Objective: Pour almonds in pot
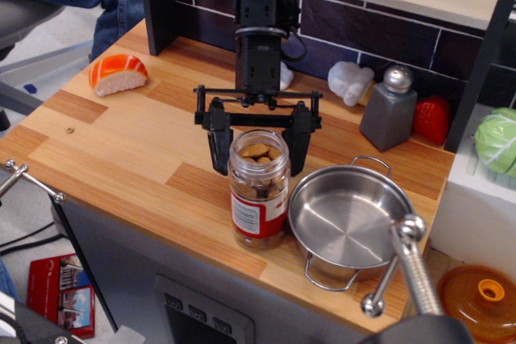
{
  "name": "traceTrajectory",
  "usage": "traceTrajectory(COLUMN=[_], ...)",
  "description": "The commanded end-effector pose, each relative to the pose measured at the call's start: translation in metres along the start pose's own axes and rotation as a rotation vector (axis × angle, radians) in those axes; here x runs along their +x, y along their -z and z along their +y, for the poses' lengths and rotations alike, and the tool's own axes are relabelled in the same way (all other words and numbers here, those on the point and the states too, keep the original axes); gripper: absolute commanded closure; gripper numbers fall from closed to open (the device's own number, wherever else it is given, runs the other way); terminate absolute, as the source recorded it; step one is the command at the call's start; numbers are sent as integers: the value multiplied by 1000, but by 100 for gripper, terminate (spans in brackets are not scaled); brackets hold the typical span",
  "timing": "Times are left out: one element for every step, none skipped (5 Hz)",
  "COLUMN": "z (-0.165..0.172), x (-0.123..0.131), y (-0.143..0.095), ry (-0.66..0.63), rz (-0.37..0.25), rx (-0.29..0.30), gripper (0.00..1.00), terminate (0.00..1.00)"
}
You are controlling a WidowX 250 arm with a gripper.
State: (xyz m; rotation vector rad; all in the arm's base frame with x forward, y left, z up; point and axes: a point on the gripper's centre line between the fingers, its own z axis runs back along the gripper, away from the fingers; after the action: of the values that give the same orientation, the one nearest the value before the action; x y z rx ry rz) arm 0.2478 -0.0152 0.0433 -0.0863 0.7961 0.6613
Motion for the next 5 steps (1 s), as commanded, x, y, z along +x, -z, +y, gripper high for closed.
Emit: traceTrajectory(z=[4,7,6,4,1], x=[-17,-17,-15,-6,-3], y=[-5,3,10,0,-9], ry=[58,49,28,-22,-51], rz=[-32,-25,-27,13,13], rx=[-12,5,3,-38,-71], gripper=[0,0,0,100,100], terminate=[0,0,0,0,0])
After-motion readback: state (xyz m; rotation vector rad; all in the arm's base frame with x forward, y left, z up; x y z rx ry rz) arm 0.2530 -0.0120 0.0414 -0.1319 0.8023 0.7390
